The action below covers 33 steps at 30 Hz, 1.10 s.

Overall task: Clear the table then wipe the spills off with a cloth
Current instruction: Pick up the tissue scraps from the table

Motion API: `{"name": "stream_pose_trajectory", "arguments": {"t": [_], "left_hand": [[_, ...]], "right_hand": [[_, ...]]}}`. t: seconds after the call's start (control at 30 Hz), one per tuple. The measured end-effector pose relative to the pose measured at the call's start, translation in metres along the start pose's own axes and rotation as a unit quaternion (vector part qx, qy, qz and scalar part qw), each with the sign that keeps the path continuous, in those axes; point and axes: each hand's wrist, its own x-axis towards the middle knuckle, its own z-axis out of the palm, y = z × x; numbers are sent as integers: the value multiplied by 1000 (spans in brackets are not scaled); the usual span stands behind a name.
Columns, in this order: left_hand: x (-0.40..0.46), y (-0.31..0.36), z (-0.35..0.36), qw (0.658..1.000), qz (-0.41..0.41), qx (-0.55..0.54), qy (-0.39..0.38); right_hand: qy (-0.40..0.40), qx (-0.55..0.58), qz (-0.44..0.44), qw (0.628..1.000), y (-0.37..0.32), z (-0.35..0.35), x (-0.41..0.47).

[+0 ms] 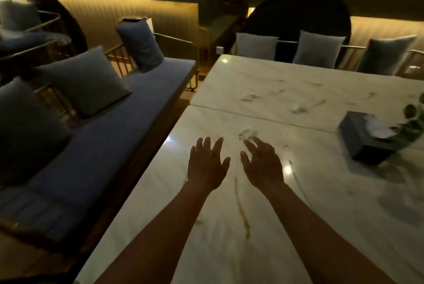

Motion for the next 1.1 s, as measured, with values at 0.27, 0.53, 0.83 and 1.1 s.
{"name": "stream_pose_trajectory", "arguments": {"t": [0.27,0.53,0.83,1.1], "left_hand": [[113,42,51,996,70,15,-61],[222,64,118,989,92,30,-113],[306,65,203,982,113,82,-125],[420,71,212,996,92,6,-6]], "right_hand": [[-3,-16,89,996,61,-1,67],[-21,-4,126,992,131,41,153],[-52,8,140,989,196,100,235],[-35,10,117,992,226,122,317]]}}
